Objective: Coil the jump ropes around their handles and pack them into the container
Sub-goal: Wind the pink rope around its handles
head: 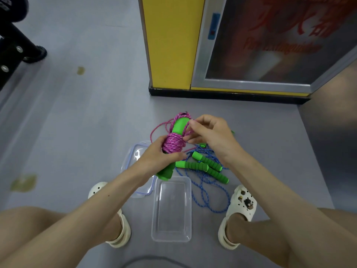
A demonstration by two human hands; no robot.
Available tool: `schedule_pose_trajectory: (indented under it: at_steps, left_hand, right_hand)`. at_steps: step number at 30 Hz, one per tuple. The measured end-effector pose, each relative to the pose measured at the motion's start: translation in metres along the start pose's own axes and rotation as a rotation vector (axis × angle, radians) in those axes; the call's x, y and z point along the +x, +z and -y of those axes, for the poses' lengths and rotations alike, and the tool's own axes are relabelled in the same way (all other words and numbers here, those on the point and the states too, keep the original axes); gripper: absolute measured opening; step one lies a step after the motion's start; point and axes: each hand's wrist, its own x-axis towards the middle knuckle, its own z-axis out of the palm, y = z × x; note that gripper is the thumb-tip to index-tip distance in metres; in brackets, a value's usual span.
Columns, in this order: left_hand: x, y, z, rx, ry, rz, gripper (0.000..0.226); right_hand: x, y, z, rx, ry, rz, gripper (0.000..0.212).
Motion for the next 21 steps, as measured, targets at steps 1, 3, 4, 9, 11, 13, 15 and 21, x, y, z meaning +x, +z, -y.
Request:
schedule_pose_trajectory:
  at_steps: [1, 3, 4, 9, 11, 13, 15, 21]
  left_hand:
    - [0.001, 0.0, -0.001, 0.021, -0.018, -0.007, 0.05]
    - [0.002, 0.0, -0.003, 0.017, -0.06, -0.007, 0.046]
    - [0.001, -0.001, -0.005, -0.04, -0.08, 0.011, 0.049]
    - [-0.008, 0.0, -0.008, -0.346, -0.107, 0.173, 0.053]
    - [-0.01, 0.001, -0.009, -0.417, -0.11, 0.201, 0.052]
    - [-0.008, 0.001, -0.008, -0.456, -0.107, 0.201, 0.054]
    - [-0.007, 0.001, -0.007, -0.442, -0.098, 0.199, 0.055]
    - [-0.009, 0.001, -0.004, -0.434, -0.086, 0.222, 0.048]
  right_hand:
    - [0.0, 0.001, 0.0, -0.004, -0.005, 0.015, 0.012]
    - [0.0, 0.002, 0.002, 0.001, -0.016, 0.014, 0.014]
    - [0.001, 0.001, 0.003, 0.02, -0.019, -0.01, 0.015]
    - [0.009, -0.013, 0.007, -0.033, -0.005, -0.204, 0.009]
    - [0.006, -0.014, 0.006, -0.116, 0.034, -0.14, 0.001]
    - [0.003, -0.009, 0.002, -0.183, 0.048, -0.022, 0.006]
    - [0.002, -0.006, -0.002, -0.272, 0.017, 0.036, 0.01]
    - [0.004, -0.003, -0.006, -0.475, -0.076, 0.061, 0.015]
